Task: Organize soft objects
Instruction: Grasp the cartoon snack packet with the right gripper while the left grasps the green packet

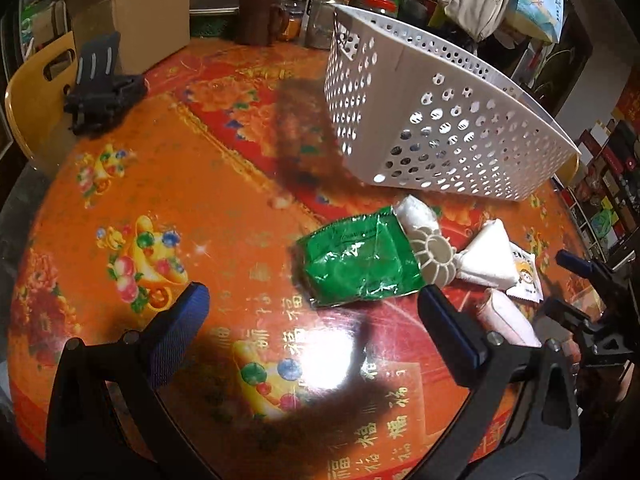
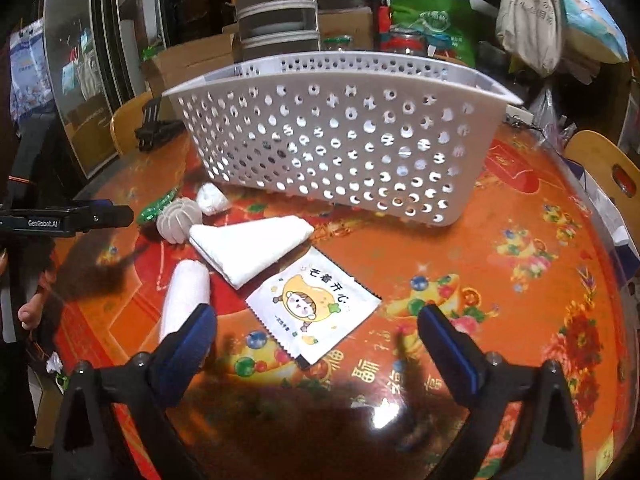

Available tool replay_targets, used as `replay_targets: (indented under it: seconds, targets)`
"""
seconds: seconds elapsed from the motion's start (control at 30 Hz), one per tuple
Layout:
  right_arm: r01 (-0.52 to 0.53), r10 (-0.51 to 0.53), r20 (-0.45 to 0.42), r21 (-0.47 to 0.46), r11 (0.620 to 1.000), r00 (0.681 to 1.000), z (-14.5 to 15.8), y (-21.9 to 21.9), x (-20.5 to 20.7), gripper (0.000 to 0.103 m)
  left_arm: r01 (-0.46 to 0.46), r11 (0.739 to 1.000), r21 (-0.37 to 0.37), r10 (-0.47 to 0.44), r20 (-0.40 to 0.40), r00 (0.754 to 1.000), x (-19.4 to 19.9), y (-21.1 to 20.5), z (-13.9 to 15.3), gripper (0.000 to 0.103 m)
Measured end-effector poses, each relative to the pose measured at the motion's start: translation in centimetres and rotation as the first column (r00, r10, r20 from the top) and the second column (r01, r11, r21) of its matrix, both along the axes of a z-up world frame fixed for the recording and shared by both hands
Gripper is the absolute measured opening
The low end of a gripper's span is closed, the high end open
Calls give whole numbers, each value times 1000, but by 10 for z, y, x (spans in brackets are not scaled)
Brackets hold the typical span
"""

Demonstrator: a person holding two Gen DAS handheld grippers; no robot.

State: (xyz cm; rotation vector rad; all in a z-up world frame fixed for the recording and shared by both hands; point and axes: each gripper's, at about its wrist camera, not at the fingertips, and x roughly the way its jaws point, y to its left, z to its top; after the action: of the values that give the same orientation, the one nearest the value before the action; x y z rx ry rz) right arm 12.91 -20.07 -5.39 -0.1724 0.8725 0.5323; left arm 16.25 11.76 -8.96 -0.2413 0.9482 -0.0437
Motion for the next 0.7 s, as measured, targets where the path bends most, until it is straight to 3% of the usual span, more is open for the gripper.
replay_targets:
  seconds: [0.3, 0.4, 0.53, 0.7]
  targets:
    - [-17, 15, -41, -53, 998, 999, -15, 17, 15, 89, 12, 1000, -10, -12, -12, 1000, 4, 2, -8, 103]
    - [-26, 22, -57, -75, 997, 998, -19, 22, 17, 83, 29, 1000, 12, -28, -18, 999, 5, -1, -12, 103]
    - [-30, 26, -40, -99, 995, 999, -19, 26, 18, 64, 74, 995, 70, -72, -32, 997, 10, -12, -14, 103]
    - [-29, 25, -34, -95, 995, 999, -18, 24, 17, 55, 107, 985, 136, -102, -47, 994, 19, -25, -16, 103]
